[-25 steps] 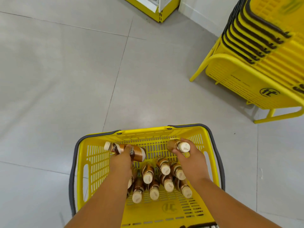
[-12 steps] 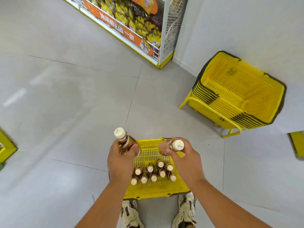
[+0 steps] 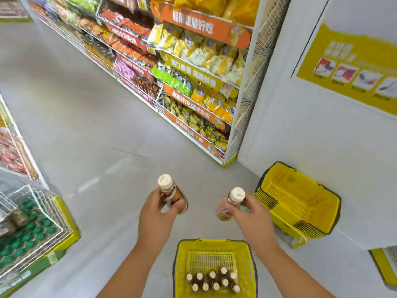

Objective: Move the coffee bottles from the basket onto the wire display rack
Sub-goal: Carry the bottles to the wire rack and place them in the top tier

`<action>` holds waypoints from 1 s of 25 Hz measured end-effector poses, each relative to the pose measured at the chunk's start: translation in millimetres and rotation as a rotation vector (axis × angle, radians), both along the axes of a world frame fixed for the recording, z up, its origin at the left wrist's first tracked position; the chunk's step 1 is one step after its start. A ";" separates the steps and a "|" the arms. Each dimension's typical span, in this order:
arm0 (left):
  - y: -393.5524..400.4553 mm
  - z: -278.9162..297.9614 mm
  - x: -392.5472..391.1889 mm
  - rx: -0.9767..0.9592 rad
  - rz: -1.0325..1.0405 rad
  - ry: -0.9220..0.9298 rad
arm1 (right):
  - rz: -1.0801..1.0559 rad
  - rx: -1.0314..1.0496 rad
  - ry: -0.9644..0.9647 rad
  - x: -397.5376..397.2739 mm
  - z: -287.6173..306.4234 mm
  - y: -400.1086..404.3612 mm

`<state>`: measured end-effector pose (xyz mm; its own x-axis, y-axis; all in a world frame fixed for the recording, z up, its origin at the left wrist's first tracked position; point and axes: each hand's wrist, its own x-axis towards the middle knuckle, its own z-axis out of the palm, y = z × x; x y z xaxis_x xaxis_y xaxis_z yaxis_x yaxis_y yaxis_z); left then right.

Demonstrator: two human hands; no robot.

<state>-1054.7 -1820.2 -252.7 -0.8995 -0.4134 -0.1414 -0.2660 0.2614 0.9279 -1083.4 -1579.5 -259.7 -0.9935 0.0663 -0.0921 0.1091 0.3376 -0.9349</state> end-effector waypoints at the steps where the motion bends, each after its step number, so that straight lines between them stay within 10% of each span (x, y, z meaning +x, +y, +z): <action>1: -8.4 23.3 3.2 0.000 0.001 0.022 | 0.021 0.001 0.024 -2.1 22.3 -6.5; 25: -175.2 263.0 280.3 -0.193 0.687 0.226 | 0.970 -0.244 0.245 90.5 283.1 -275.1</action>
<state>-774.4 -1995.3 10.3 -0.4284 -0.8913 0.1483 -0.2359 0.2688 0.9339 -992.9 -1854.6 23.4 -0.6026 -0.7679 0.2172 -0.3124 -0.0234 -0.9497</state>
